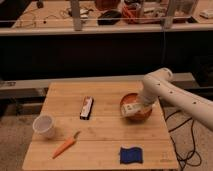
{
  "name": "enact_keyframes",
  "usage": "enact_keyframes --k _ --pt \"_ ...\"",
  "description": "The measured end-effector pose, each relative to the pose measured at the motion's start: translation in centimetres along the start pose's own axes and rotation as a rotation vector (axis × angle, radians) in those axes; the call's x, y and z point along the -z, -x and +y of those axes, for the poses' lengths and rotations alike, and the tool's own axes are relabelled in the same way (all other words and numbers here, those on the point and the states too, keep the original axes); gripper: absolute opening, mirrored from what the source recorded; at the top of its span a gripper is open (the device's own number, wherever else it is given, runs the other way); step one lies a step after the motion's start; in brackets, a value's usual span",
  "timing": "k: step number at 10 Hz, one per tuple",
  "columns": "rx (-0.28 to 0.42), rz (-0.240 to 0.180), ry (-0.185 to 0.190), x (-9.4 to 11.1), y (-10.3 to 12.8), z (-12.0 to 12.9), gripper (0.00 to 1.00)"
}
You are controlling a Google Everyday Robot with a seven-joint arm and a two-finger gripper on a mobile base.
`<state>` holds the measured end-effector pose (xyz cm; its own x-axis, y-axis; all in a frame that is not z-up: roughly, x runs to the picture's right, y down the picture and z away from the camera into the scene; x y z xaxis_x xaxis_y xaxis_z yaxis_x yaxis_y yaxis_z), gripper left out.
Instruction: Place the bottle in the ceramic bowl
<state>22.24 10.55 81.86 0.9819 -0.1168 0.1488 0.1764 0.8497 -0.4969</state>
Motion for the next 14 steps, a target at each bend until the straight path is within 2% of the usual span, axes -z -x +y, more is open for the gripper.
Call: enact_keyframes --k 2,4,6,9,14 --pt "-0.009 -0.005 0.005 -0.09 0.01 0.05 0.37" --pt "-0.017 -0.006 0.009 -0.17 -0.12 0.17 0.3" --pt "-0.023 -0.008 0.011 -0.26 -0.09 0.16 0.3" --pt "-0.037 -0.014 0.016 -0.42 -0.18 0.3 0.38" --pt "-0.062 -0.023 0.025 -0.68 -0.26 0.5 0.38"
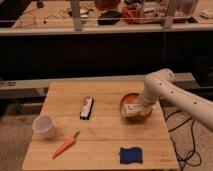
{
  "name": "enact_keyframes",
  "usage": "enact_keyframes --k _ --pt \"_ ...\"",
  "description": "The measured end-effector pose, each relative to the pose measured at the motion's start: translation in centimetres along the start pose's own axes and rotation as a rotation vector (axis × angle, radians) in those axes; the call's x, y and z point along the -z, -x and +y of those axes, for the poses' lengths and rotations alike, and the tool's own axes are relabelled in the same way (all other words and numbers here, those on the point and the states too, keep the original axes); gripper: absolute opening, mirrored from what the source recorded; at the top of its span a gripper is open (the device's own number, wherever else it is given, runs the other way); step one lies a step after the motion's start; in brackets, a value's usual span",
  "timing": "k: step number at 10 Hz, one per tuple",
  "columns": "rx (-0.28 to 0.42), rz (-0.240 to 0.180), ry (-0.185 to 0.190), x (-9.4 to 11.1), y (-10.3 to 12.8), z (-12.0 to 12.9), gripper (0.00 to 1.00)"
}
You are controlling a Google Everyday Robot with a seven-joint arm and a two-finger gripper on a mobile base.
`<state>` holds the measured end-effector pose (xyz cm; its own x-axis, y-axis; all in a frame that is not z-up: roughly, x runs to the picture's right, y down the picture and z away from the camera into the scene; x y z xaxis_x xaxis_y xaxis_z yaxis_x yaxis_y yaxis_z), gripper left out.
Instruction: Place the bottle in the ceramic bowl
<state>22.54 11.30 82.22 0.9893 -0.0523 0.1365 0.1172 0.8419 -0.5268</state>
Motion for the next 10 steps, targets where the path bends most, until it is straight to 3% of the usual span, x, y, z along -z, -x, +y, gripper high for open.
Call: enact_keyframes --k 2,8,10 --pt "-0.013 -0.004 0.002 -0.18 -0.01 0.02 0.44" --pt "-0.052 -0.015 0.012 -0.57 -0.15 0.16 0.45" --pt "-0.057 -0.017 0.013 -0.66 -0.09 0.2 0.51"
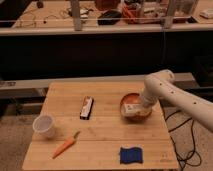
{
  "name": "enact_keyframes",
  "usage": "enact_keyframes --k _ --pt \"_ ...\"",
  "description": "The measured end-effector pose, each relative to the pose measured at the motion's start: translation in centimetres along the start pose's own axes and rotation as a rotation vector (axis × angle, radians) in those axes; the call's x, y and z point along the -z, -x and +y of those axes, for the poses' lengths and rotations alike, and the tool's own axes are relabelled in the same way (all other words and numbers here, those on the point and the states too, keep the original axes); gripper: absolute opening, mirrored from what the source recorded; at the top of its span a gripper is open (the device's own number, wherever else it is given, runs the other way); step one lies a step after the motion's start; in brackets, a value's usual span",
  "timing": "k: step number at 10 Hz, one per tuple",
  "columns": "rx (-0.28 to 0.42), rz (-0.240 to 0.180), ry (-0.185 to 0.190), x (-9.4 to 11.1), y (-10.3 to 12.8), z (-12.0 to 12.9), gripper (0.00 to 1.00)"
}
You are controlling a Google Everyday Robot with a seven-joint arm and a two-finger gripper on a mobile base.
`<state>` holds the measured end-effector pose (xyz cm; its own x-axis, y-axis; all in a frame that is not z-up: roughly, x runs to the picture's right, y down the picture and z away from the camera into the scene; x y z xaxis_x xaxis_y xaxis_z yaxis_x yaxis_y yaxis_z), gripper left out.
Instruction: Place the bottle in the ceramic bowl
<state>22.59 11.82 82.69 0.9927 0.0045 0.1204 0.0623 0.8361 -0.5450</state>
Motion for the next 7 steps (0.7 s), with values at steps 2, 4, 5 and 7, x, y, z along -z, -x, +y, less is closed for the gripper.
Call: enact_keyframes --k 2,4,5,7 --pt "-0.027 -0.008 0.002 -0.27 -0.28 0.08 0.42" --pt "-0.031 -0.01 0.003 -0.28 -0.38 0.12 0.39" --pt "-0.03 -0.01 0.004 -0.31 -0.19 0.02 0.39" --pt "-0.041 -0.013 0.008 -0.43 -0.14 0.03 0.44"
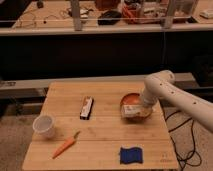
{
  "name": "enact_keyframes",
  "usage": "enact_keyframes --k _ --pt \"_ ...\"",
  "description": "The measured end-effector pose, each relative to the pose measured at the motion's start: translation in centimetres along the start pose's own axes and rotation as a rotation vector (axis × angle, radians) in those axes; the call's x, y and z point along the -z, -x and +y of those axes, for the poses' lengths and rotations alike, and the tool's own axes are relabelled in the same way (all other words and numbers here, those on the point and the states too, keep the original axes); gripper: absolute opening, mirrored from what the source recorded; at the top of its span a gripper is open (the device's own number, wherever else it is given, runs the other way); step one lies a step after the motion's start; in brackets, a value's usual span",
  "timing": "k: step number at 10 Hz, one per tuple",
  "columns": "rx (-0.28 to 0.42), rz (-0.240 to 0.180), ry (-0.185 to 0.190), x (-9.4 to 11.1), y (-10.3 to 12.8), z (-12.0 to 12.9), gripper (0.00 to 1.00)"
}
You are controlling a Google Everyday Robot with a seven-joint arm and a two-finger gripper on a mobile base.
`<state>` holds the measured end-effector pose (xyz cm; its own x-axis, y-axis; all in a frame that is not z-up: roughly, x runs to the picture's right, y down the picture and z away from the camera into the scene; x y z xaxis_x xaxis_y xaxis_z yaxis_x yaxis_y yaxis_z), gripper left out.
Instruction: Place the bottle in the ceramic bowl
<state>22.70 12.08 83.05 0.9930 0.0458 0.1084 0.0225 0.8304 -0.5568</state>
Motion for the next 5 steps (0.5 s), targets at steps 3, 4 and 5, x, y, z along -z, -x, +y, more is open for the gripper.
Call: enact_keyframes --k 3,4,5 --pt "-0.022 0.0 0.007 -0.27 -0.03 0.11 0.41" --pt "-0.024 0.001 0.006 -0.22 -0.13 0.01 0.41" --pt "-0.031 0.0 0.007 -0.27 -0.27 0.07 0.41"
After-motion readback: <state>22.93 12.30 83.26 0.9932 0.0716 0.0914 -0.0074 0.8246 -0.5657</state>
